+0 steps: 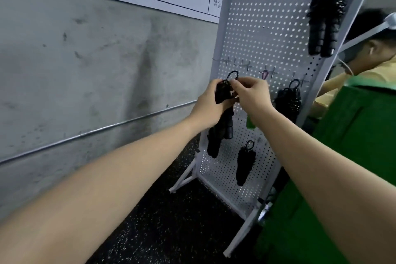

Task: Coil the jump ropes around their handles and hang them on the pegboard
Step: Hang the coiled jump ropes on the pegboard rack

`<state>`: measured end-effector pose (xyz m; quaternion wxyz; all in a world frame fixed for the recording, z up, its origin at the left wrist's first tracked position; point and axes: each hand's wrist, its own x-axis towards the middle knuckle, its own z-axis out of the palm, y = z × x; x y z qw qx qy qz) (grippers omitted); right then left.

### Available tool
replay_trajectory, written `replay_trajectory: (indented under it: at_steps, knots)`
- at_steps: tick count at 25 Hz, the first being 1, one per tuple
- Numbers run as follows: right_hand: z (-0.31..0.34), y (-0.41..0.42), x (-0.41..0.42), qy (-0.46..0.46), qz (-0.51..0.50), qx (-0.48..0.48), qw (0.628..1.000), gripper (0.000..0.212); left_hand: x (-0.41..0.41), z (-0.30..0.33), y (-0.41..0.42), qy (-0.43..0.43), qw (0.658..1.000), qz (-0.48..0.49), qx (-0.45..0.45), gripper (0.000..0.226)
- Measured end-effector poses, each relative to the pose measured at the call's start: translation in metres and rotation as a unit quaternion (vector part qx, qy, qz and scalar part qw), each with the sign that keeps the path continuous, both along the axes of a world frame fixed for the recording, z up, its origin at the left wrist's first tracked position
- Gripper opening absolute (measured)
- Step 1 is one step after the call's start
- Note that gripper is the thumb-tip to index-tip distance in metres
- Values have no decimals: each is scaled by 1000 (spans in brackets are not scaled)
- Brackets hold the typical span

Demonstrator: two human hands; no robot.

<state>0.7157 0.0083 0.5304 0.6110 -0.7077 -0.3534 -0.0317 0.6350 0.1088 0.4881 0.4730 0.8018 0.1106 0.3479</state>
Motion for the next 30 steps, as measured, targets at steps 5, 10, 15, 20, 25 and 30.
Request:
replay_trajectory:
  at_steps: [5,10,15,20,25,30]
  knots:
    - [8,37,46,11,-25,1,1000,14,45,9,33,-2,1000,4,4,55]
    - [16,67,82,46,-55,8,997,10,85,15,55,2,1000,6,5,50]
    - [9,87,102,69,-98,1,993,20,114,11,69,17,1000,9,-2,51]
    - [13,92,112,48,-115,-13,992,21,129,9,71,-2,1000,8,-28,40]
    - [18,96,115,43,-116,-10,992,16,136,5,73,-24,999,25,-32,41]
    - [13,100,126,66,-136,-28,988,16,142,9,73,34,999,26,-16,50]
